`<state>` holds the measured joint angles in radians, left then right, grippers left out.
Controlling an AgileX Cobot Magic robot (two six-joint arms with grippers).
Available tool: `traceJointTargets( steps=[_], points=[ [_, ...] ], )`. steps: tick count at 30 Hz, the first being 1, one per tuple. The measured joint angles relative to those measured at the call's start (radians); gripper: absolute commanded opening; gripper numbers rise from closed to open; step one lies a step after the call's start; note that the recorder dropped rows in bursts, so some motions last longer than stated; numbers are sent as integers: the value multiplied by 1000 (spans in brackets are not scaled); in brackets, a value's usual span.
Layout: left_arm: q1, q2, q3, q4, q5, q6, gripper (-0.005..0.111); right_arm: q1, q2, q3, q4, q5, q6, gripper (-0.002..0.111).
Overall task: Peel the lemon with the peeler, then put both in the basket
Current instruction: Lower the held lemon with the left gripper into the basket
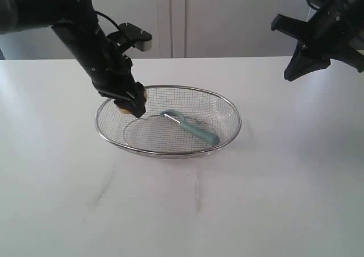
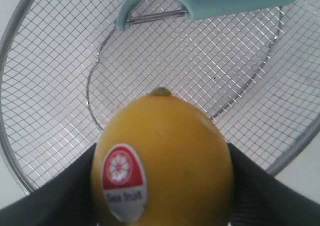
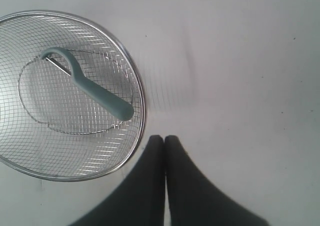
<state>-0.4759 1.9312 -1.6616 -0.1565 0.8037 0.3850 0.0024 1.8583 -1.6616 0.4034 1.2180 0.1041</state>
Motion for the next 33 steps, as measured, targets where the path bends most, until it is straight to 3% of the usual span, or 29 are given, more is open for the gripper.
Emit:
traceJointTargets(
  steps=[33],
  points=[
    [0,222,-44,19,-180,13,0,0,0,0,0,0,2,0]
  ],
)
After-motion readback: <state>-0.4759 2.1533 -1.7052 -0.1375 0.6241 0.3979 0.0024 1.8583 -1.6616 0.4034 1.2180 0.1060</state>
